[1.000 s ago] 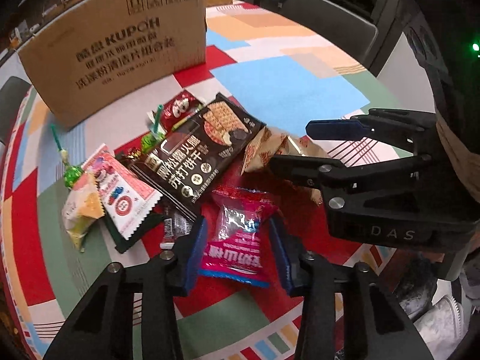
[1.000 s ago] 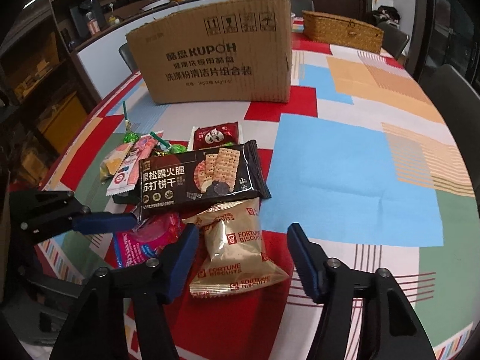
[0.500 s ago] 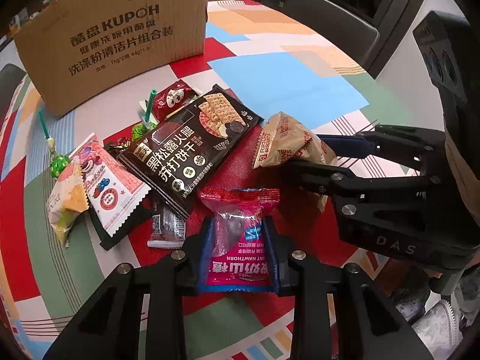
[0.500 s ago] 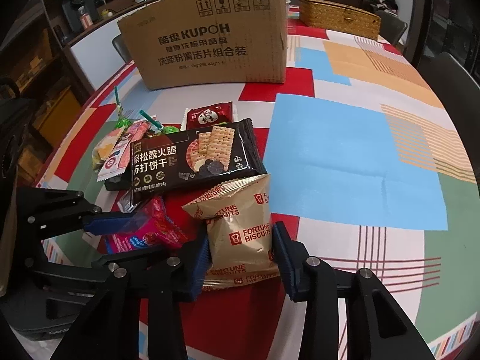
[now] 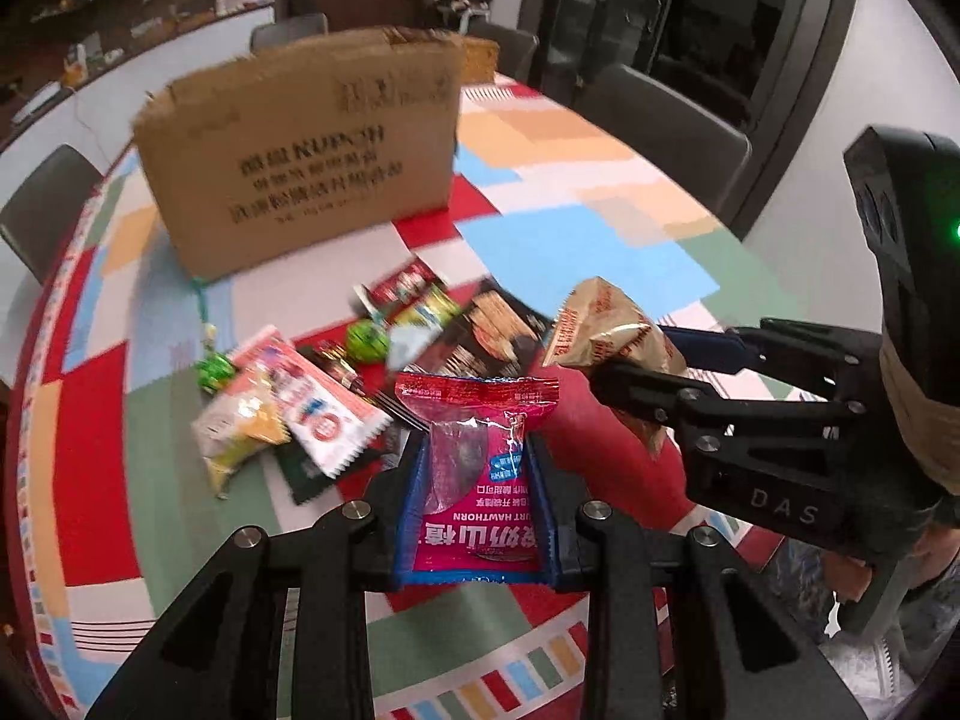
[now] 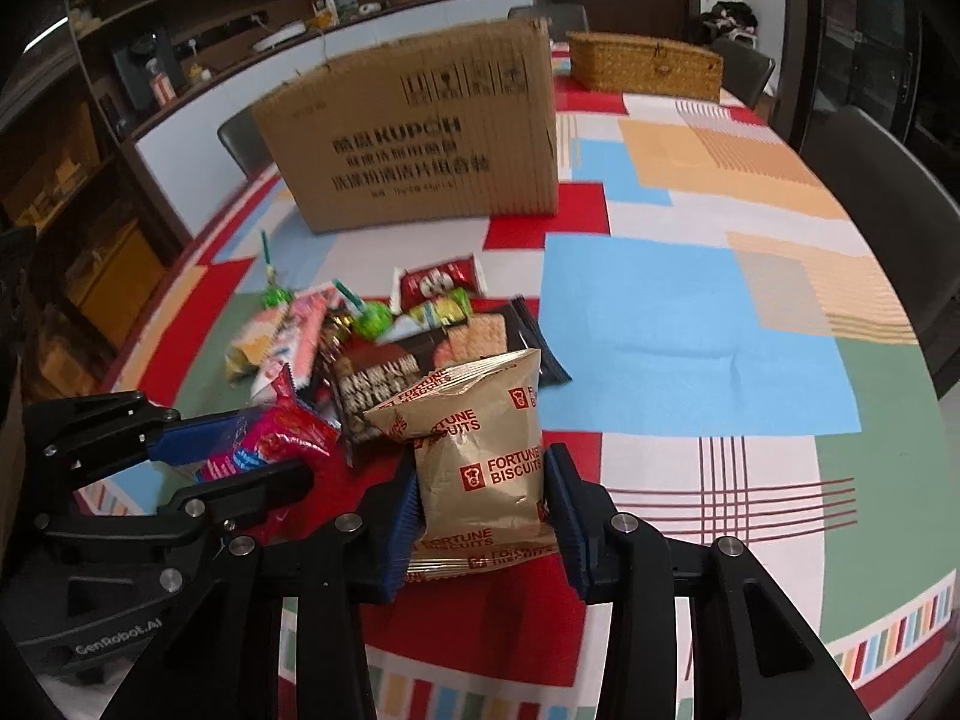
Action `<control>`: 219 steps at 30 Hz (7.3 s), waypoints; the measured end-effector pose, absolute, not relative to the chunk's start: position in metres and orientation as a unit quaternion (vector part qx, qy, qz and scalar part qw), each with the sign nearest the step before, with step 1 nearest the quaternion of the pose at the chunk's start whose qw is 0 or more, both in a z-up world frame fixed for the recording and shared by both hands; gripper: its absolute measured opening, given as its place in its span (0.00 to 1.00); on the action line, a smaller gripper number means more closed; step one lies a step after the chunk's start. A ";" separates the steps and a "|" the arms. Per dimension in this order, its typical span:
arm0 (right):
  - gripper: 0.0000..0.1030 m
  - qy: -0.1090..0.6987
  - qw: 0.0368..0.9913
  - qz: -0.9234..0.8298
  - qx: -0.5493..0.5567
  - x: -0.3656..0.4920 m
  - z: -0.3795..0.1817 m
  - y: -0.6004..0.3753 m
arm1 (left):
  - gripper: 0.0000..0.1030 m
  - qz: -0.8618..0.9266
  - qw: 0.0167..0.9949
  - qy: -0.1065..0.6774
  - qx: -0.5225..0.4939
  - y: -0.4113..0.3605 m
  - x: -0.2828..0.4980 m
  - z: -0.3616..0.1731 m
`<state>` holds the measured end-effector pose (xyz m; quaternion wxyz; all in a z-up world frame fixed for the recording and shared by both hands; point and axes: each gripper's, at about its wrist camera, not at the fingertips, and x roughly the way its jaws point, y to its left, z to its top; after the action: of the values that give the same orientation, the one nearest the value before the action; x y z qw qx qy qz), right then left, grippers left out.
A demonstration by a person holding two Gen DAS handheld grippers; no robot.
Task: Organize snacks
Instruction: 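Carry both bags over the cardboard box and open both tools to drop them, then move both tools back from the box to the snack pile, then grasp the DENMA cheese-ball bag with the left tool while the right tool grasps the green lollipop, then carry both snacks over the box and open both tools to drop them inside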
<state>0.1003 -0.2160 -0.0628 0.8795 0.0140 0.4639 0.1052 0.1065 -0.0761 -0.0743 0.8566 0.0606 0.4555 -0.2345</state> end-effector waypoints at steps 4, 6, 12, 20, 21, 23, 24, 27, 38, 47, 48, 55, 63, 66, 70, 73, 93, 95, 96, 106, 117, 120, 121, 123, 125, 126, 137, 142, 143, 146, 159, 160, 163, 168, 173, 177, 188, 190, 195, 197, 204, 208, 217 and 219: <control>0.40 0.441 0.891 0.104 0.013 0.100 -0.045 -0.208 | 0.30 -0.224 0.873 0.429 0.059 -0.064 0.106 -0.057; 0.40 0.431 0.896 0.105 0.013 0.101 -0.039 -0.205 | 0.30 -0.215 0.883 0.413 0.064 -0.059 0.108 -0.048; 0.40 0.396 0.911 0.113 0.010 0.112 -0.015 -0.188 | 0.30 -0.188 0.907 0.372 0.063 -0.037 0.119 -0.017; 0.40 0.340 0.932 0.129 -0.004 0.139 0.023 -0.167 | 0.30 -0.156 0.933 0.320 0.053 -0.015 0.147 0.023; 0.40 0.333 0.934 0.130 -0.004 0.144 0.028 -0.165 | 0.30 -0.152 0.935 0.315 0.051 -0.012 0.150 0.026; 0.40 0.322 0.937 0.132 -0.005 0.152 0.036 -0.162 | 0.30 -0.144 0.941 0.304 0.045 -0.009 0.159 0.036; 0.40 0.316 0.940 0.132 -0.005 0.158 0.040 -0.161 | 0.30 -0.139 0.943 0.297 0.046 -0.007 0.164 0.040; 0.40 0.300 0.945 0.133 -0.002 0.171 0.051 -0.158 | 0.31 -0.130 0.948 0.285 0.045 -0.003 0.178 0.051; 0.40 0.278 0.950 0.142 0.009 0.234 0.078 -0.153 | 0.31 -0.143 0.944 0.298 0.016 0.005 0.246 0.067; 0.40 0.308 0.942 0.135 0.008 0.289 0.072 -0.152 | 0.31 -0.128 0.934 0.333 0.031 0.000 0.306 0.051; 0.40 0.312 0.941 0.132 0.005 0.293 0.071 -0.152 | 0.31 -0.127 0.932 0.339 0.031 0.000 0.312 0.049; 0.40 0.335 0.934 0.121 -0.008 0.320 0.056 -0.150 | 0.31 -0.120 0.922 0.367 0.033 -0.003 0.341 0.034; 0.53 0.338 0.936 0.100 -0.020 0.330 0.051 -0.148 | 0.58 -0.101 0.927 0.361 0.032 -0.002 0.342 0.036; 0.61 0.325 0.942 0.077 -0.029 0.322 0.055 -0.149 | 0.67 -0.098 0.931 0.350 0.030 0.004 0.330 0.042; 0.67 0.300 0.951 0.063 -0.042 0.303 0.065 -0.148 | 0.73 -0.093 0.936 0.337 0.041 0.009 0.306 0.053; 0.72 0.277 0.958 0.067 -0.046 0.279 0.075 -0.146 | 0.76 -0.095 0.941 0.323 0.043 0.013 0.285 0.062; 0.76 0.225 0.965 0.118 -0.069 0.147 0.092 -0.124 | 0.96 -0.094 0.961 0.254 0.050 0.034 0.139 0.077; 0.76 0.225 0.964 0.120 -0.074 0.136 0.089 -0.121 | 0.96 -0.091 0.961 0.256 0.051 0.037 0.129 0.072; 0.76 0.225 0.964 0.122 -0.076 0.132 0.088 -0.120 | 0.97 -0.089 0.961 0.257 0.052 0.038 0.124 0.070; 0.76 0.265 0.949 0.136 -0.100 0.108 0.055 -0.114 | 0.97 -0.067 0.950 0.294 0.083 0.046 0.094 0.030; 0.76 0.342 0.921 0.135 -0.133 0.097 0.007 -0.114 | 0.97 -0.060 0.929 0.348 0.111 0.044 0.080 -0.026; 0.76 0.352 0.916 0.131 -0.143 0.092 -0.007 -0.115 | 0.97 -0.062 0.926 0.352 0.121 0.041 0.077 -0.039; 0.76 0.355 0.914 0.130 -0.146 0.090 -0.010 -0.114 | 0.97 -0.061 0.926 0.350 0.127 0.040 0.076 -0.042; 0.76 0.358 0.913 0.130 -0.148 0.088 -0.016 -0.115 | 0.97 -0.055 0.927 0.339 0.149 0.035 0.074 -0.047; 0.76 0.364 0.911 0.131 -0.141 0.088 -0.023 -0.117 | 0.97 -0.054 0.928 0.325 0.173 0.029 0.073 -0.051; 0.76 0.367 0.910 0.132 -0.139 0.088 -0.025 -0.117 | 0.97 -0.055 0.928 0.322 0.179 0.028 0.074 -0.052; 0.75 0.364 0.908 0.128 -0.163 0.111 -0.045 -0.113 | 0.89 -0.072 0.917 0.332 0.209 0.022 0.101 -0.078; 0.69 0.373 0.902 0.132 -0.173 0.126 -0.058 -0.111 | 0.81 -0.090 0.910 0.349 0.206 0.018 0.118 -0.093; 0.66 0.375 0.901 0.134 -0.173 0.128 -0.060 -0.111 | 0.81 -0.094 0.909 0.352 0.204 0.017 0.121 -0.096; 0.62 0.383 0.897 0.141 -0.171 0.138 -0.065 -0.111 | 0.75 -0.109 0.904 0.363 0.196 0.014 0.131 -0.102; 0.51 0.419 0.882 0.166 -0.137 0.172 -0.090 -0.112 | 0.68 -0.153 0.888 0.404 0.154 0.012 0.163 -0.127; 0.50 0.423 0.880 0.169 -0.135 0.175 -0.092 -0.112 | 0.67 -0.156 0.888 0.406 0.152 0.012 0.164 -0.128; 0.47 0.429 0.877 0.175 -0.127 0.180 -0.096 -0.112 | 0.62 -0.166 0.884 0.415 0.138 0.013 0.171 -0.130; 0.47 0.435 0.875 0.185 -0.108 0.188 -0.099 -0.112 | 0.56 -0.182 0.877 0.433 0.100 0.016 0.182 -0.133; 0.41 0.441 0.872 0.193 -0.092 0.192 -0.100 -0.114 | 0.49 -0.186 0.873 0.444 0.078 0.016 0.188 -0.135; 0.41 0.443 0.870 0.196 -0.086 0.193 -0.100 -0.116 | 0.44 -0.188 0.870 0.450 0.070 0.014 0.189 -0.138; 0.30 0.464 0.862 0.189 -0.076 0.199 -0.108 -0.125 | 0.37 -0.185 0.866 0.462 0.043 0.013 0.195 -0.139; 0.29 0.465 0.862 0.189 -0.078 0.202 -0.110 -0.122 | 0.36 -0.184 0.865 0.465 0.035 0.015 0.197 -0.139; 0.26 0.474 0.857 0.193 -0.065 0.208 -0.114 -0.123 | 0.33 -0.177 0.866 0.466 0.036 0.014 0.195 -0.137; 0.26 0.474 0.857 0.192 -0.065 0.207 -0.114 -0.121 | 0.32 -0.179 0.867 0.464 0.035 0.013 0.193 -0.134; 0.26 0.462 0.865 0.189 -0.061 0.194 -0.099 -0.125 | 0.32 -0.173 0.878 0.444 0.034 0.013 0.178 -0.114; 0.26 0.446 0.874 0.184 -0.062 0.182 -0.084 -0.127 | 0.32 -0.170 0.886 0.430 0.028 0.013 0.168 -0.099; 0.26 0.403 0.896 0.181 -0.055 0.158 -0.045 -0.131 | 0.32 -0.150 0.912 0.380 0.018 0.011 0.151 -0.056; 0.26 0.392 0.900 0.180 -0.057 0.154 -0.037 -0.131 | 0.32 -0.145 0.919 0.367 0.018 0.011 0.148 -0.044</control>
<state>0.1539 -0.1309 -0.0368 0.9003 -0.0571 0.3920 0.1804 0.1476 0.0105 -0.0444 0.9187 0.0181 0.3670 -0.1451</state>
